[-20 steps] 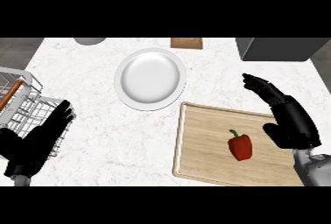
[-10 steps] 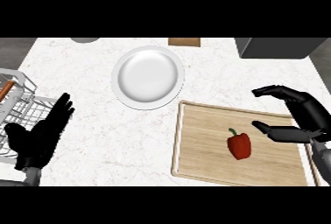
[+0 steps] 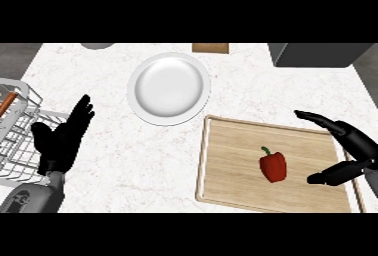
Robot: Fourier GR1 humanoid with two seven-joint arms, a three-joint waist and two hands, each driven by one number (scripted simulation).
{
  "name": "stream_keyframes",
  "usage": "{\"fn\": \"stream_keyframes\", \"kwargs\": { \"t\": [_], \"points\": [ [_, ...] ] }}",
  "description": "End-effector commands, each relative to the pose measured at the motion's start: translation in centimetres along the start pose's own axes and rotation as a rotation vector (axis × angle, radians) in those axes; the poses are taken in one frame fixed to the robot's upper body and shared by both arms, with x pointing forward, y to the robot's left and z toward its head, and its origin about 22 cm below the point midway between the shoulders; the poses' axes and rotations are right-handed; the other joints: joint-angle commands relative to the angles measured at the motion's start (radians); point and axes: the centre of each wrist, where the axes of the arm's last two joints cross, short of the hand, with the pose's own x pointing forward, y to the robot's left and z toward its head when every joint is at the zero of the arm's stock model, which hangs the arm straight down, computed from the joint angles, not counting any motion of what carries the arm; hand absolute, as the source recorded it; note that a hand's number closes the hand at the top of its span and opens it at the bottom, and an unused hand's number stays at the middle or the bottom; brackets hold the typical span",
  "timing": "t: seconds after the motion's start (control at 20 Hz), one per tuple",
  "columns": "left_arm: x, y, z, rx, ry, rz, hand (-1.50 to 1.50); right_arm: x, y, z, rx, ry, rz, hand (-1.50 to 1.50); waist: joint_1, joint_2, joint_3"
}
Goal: Pick the bell pepper from the tray and place it in the plate
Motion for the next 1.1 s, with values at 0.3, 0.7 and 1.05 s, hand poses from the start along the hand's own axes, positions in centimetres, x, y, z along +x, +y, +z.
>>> {"fn": "stream_keyframes", "kwargs": {
  "t": [0.3,0.7,1.05],
  "points": [
    [0.3,-0.2,-1.7,0.011,0.006,0.007,0.0,2.7,-0.9,-2.8,0.175,0.063,0.173,-1.5,-0.013,-0.009,-0.002],
    [1.0,-0.3,-1.0,0.004,-0.007,-0.002,0.0,2.0,1.3,-2.1,0.343,0.184,0.335,-1.5,-0.008,-0.008,-0.001],
    [2.8,0.8,-1.8,0.0,0.012,0.006,0.0,3.7,2.1,-4.7,0.404,0.271,0.468,-1.5,-0.006,-0.008,-0.001]
  ]
}}
